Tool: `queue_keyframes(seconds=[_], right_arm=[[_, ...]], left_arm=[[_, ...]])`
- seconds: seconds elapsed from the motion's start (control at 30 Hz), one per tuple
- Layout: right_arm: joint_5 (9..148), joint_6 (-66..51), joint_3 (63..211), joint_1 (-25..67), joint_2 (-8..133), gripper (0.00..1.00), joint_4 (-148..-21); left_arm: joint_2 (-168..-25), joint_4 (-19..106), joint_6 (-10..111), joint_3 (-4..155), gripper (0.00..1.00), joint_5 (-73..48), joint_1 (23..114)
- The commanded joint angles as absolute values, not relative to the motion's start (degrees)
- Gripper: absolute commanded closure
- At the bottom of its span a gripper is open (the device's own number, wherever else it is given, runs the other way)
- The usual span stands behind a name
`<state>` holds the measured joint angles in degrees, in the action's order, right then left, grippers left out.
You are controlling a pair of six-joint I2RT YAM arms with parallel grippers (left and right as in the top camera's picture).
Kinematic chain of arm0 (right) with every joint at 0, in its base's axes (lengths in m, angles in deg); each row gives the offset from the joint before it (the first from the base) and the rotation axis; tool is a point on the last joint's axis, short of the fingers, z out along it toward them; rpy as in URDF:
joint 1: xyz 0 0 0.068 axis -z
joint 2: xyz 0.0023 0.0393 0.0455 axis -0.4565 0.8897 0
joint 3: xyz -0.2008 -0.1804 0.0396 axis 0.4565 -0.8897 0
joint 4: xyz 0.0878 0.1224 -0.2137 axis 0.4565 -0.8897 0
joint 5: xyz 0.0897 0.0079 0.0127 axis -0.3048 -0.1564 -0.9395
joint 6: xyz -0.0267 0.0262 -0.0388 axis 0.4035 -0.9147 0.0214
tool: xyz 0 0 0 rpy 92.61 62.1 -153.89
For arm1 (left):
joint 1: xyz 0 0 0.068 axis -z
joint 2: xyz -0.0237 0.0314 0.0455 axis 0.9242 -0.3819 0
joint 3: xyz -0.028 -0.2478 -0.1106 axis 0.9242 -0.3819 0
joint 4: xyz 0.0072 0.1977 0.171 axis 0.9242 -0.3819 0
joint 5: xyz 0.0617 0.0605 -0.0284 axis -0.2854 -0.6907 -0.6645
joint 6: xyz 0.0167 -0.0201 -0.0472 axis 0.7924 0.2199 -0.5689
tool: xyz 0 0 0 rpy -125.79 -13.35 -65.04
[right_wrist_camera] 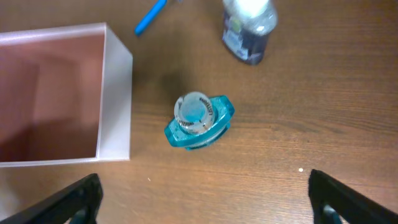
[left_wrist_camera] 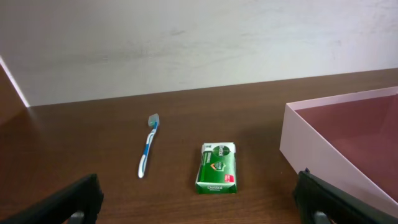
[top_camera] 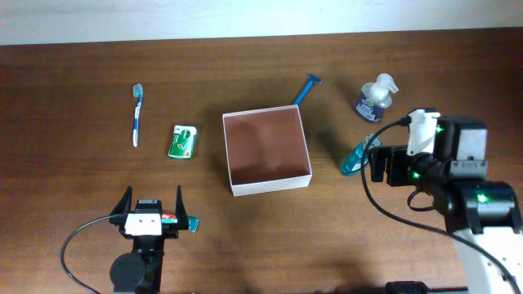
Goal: Pack container
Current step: 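Move the right gripper down over the teal mouthwash bottle cap, then close the right gripper on the mouthwash bottle neck and lift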
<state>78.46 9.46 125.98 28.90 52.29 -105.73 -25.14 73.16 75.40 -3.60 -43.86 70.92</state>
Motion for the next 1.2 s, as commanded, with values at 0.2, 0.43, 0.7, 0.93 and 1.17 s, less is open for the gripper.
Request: queue_keyframes(seconds=[0.2, 0.43, 0.7, 0.93, 1.17], right_arm=[[79.4, 12.4, 127.4, 23.9, 60.3, 0.18, -104.7], [87.1, 12.1, 127.4, 21.0, 63.6, 0.29, -101.5], [87.2, 12.2, 127.4, 21.2, 65.4, 0.32, -97.7], [87.2, 12.2, 127.4, 21.2, 69.7, 0.47, -96.5], [87.2, 12.2, 127.4, 21.2, 70.7, 0.57, -95.5]], left_arm=[[-25.2, 72.7, 76.5, -3.6, 0.01, -44.3, 71.1], [-25.2, 72.7, 76.5, -3.6, 0.01, -44.3, 71.1], [-25.2, 72.7, 76.5, -3.6, 0.01, -44.3, 71.1], [-25.2, 72.7, 76.6, -3.6, 0.01, -44.3, 71.1], [-25.2, 72.7, 76.5, -3.6, 0.01, -44.3, 71.1]])
